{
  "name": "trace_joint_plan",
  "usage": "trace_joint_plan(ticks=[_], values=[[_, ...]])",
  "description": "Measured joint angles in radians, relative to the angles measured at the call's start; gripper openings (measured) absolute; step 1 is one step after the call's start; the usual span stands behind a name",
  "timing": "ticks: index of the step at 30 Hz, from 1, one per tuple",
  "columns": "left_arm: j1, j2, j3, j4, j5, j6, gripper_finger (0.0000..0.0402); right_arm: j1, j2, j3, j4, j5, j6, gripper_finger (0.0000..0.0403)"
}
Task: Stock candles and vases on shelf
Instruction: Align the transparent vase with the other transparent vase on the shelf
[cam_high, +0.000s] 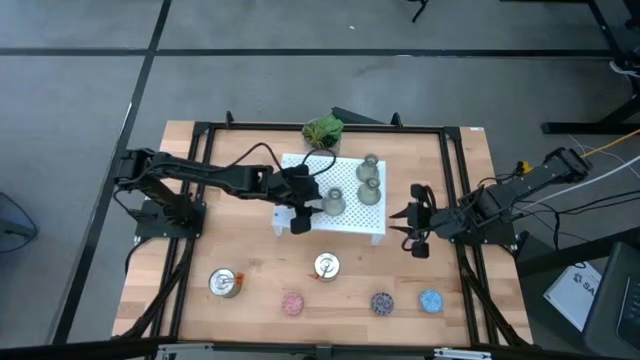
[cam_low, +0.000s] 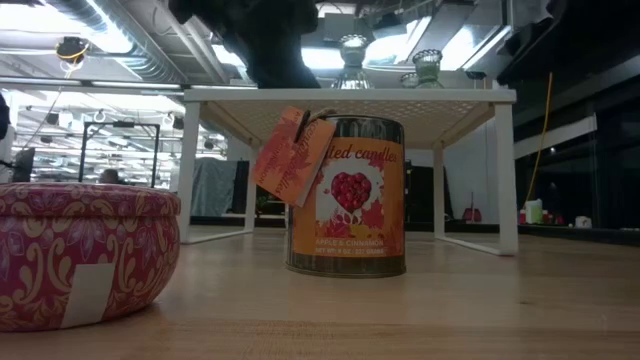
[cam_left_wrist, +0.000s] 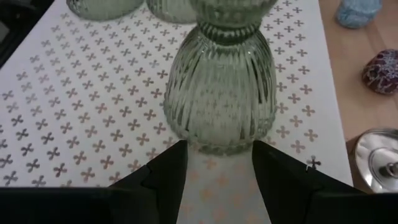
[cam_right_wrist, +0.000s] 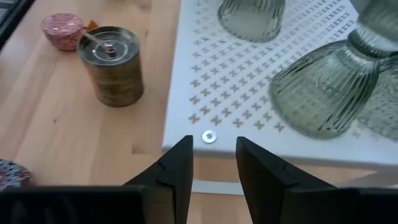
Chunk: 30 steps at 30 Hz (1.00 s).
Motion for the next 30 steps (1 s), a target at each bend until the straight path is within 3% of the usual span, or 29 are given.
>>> trace_joint_plan(ticks=[12,30], values=[[0.006,-0.004,0.000,0.061,0.078,0.102,0.0178,-0.058,0.000,0.000,0.011,-0.001,-0.007,0.0124],[-0.004,-0.004,0.000,0.188,0.082,0.147,0.0178,-0.139,0.000,0.000,0.062,-0.004,-0.007,0.0124]])
